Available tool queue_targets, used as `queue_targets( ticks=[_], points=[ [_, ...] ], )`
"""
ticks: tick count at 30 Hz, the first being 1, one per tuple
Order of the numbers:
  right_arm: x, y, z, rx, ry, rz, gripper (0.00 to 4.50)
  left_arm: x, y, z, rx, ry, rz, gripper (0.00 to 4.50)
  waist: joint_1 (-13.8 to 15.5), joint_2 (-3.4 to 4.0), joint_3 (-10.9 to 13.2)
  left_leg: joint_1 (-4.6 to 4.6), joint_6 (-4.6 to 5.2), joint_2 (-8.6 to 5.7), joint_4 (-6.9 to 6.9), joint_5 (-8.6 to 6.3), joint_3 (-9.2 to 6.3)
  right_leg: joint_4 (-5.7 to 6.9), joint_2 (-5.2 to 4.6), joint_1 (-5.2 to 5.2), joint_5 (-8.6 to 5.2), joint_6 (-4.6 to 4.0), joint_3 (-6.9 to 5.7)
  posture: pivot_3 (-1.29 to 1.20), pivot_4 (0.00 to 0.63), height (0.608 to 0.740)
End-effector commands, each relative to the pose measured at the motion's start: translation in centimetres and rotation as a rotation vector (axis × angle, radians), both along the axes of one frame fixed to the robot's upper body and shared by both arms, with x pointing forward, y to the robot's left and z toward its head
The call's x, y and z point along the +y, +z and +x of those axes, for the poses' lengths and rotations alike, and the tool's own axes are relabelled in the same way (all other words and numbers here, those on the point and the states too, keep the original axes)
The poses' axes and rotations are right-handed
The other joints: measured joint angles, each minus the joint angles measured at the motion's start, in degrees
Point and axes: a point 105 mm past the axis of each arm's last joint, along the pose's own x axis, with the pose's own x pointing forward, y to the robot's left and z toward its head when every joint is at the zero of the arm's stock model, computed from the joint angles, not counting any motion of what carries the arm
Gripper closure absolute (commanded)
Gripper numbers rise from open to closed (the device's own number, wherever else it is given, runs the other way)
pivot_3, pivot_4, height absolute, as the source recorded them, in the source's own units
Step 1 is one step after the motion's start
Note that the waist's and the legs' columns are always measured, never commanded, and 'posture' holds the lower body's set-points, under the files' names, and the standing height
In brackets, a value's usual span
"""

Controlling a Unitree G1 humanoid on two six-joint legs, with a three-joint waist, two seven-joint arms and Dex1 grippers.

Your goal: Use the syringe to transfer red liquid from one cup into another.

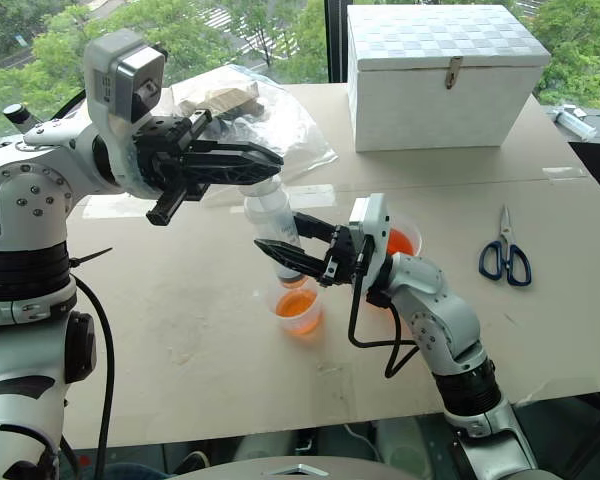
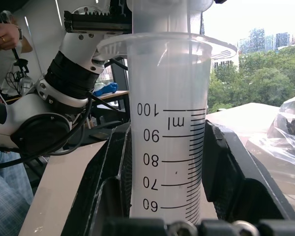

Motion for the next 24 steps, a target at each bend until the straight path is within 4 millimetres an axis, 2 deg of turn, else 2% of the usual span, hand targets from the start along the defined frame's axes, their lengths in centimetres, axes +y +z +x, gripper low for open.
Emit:
queue_targets(
  ticks=[1,11,15,19,21,24],
  points=[
    [-0.5,3.3,-0.5,-0.086,-0.008,0.101,3.02,-0.8,-0.8,-1.1,0.014,-0.064,0.037,4.46,0.0,0.0,0.0,0.0,0.0,0.0,0.0,0.0,0.0,0.0,0.0,0.0,0.0,0.0,0.0,0.0,0.15,0.74],
    [-0.5,4.5,-0.5,-0.092,-0.004,0.142,3.02,-1.2,-1.8,-1.3,0.053,-0.077,0.055,4.46,0.0,0.0,0.0,0.0,0.0,0.0,0.0,0.0,-0.01,0.0,0.0,0.0,0.0,0.0,0.0,0.0,0.15,0.74],
    [-0.5,4.3,-0.6,-0.088,0.003,0.134,3.02,-1.3,-1.5,-1.2,0.056,-0.076,0.041,4.46,0.0,0.0,0.0,0.0,0.0,0.0,0.0,0.0,-0.01,0.0,0.0,0.0,0.0,0.0,-0.01,0.0,0.15,0.74],
    [-0.5,3.9,-0.8,-0.08,0.007,0.124,3.02,-1.2,-0.6,-0.9,0.046,-0.057,0.017,2.84,0.1,-0.02,0.0,0.0,0.0,0.0,0.0,0.0,-0.01,0.0,0.0,0.0,0.0,0.0,-0.01,0.0,0.15,0.74],
    [-0.6,4.0,-0.9,-0.073,0.007,0.128,3.02,-0.9,-0.1,-1.0,0.027,-0.053,0.01,1.86,0.0,-0.02,0.0,0.0,0.0,0.0,0.0,0.0,-0.01,-0.01,0.0,0.0,0.0,0.0,0.0,0.0,0.15,0.74],
    [-0.8,4.2,-1.1,-0.054,0.013,0.147,3.02,-0.3,0.8,-1.2,0.022,-0.055,-0.012,1.86,-0.1,-0.02,0.0,0.0,0.0,0.0,-0.01,0.0,-0.01,0.0,0.0,-0.01,0.0,0.0,0.0,0.0,0.15,0.74]
  ],
)
